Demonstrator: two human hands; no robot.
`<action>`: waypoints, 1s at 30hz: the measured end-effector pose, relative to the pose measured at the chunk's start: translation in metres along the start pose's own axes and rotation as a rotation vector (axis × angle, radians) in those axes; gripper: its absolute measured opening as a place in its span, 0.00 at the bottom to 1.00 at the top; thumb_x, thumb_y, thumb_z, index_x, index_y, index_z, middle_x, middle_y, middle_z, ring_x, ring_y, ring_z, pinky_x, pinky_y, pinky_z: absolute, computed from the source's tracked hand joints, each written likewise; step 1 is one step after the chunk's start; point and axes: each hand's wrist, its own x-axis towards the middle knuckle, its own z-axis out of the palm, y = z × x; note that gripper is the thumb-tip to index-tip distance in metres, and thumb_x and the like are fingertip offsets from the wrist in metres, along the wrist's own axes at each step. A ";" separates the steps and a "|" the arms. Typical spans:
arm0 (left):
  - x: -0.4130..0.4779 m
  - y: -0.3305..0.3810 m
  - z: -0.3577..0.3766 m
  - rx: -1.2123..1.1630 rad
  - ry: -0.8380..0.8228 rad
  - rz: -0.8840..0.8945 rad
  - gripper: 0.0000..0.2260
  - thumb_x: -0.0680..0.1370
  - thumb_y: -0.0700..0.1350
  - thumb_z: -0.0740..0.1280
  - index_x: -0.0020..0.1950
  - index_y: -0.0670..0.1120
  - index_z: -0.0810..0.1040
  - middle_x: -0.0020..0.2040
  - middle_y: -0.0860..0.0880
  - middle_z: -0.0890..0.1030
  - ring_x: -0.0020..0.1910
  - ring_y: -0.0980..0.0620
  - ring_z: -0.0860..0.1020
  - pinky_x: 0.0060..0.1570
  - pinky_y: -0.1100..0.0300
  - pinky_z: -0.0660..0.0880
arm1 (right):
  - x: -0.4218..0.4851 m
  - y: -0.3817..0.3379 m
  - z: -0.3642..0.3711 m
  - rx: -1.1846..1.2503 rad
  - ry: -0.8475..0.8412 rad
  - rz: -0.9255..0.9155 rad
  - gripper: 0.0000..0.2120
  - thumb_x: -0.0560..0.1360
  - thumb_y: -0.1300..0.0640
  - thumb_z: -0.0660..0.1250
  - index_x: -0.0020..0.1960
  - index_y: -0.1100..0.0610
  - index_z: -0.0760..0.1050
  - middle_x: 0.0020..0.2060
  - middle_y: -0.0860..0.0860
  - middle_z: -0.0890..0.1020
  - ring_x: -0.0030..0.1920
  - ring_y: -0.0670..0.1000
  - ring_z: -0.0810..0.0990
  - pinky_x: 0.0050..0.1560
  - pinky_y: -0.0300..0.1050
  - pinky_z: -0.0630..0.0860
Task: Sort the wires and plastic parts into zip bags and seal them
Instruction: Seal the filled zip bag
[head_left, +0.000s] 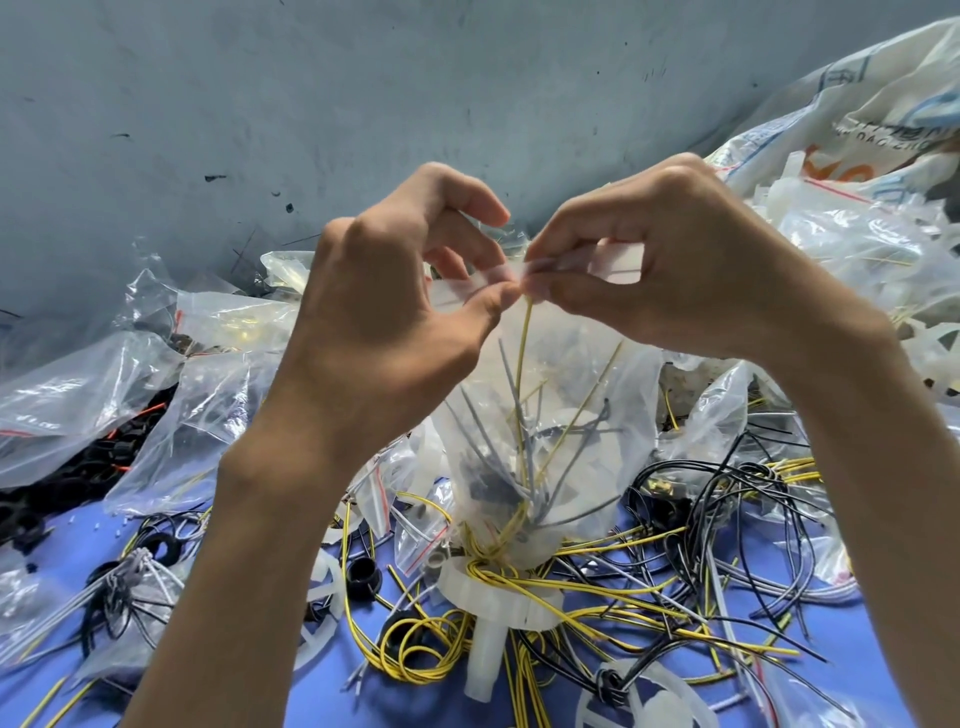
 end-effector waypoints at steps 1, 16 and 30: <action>0.000 0.000 0.000 0.006 0.005 0.002 0.14 0.68 0.46 0.73 0.50 0.54 0.74 0.37 0.63 0.80 0.38 0.61 0.78 0.41 0.70 0.72 | 0.000 0.000 0.000 -0.007 -0.005 -0.005 0.08 0.72 0.56 0.68 0.44 0.59 0.83 0.33 0.50 0.83 0.38 0.46 0.79 0.40 0.43 0.76; 0.001 -0.001 -0.001 0.000 0.031 -0.117 0.14 0.67 0.44 0.77 0.45 0.54 0.74 0.38 0.68 0.80 0.35 0.64 0.79 0.38 0.73 0.72 | 0.000 0.002 -0.002 0.044 0.022 0.014 0.04 0.71 0.58 0.73 0.40 0.59 0.82 0.30 0.50 0.83 0.34 0.48 0.80 0.37 0.40 0.77; -0.001 -0.015 -0.008 0.126 -0.069 -0.113 0.10 0.72 0.38 0.73 0.40 0.54 0.80 0.32 0.63 0.78 0.32 0.73 0.74 0.36 0.80 0.67 | 0.000 0.011 -0.005 0.005 -0.072 0.150 0.04 0.71 0.62 0.71 0.45 0.56 0.83 0.36 0.47 0.83 0.37 0.44 0.79 0.43 0.34 0.75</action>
